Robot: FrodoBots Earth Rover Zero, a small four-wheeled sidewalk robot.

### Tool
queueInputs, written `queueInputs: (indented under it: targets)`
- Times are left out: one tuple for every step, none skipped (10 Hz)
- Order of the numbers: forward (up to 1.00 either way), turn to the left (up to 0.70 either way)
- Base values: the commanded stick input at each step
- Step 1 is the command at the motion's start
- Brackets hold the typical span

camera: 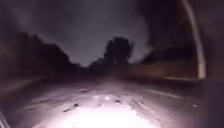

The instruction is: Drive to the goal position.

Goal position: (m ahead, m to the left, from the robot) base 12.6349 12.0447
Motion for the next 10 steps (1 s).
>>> queueInputs:
  targets:
    - [0.7,0.0]
    - [0.7,0.0]
    - [0.7,0.0]
    - [0.7,0.0]
    - [0.7,0.0]
    - [0.7,0.0]
    - [0.7,0.0]
    - [0.7,0.0]
    - [0.7,0.0]
    - [0.7,0.0]
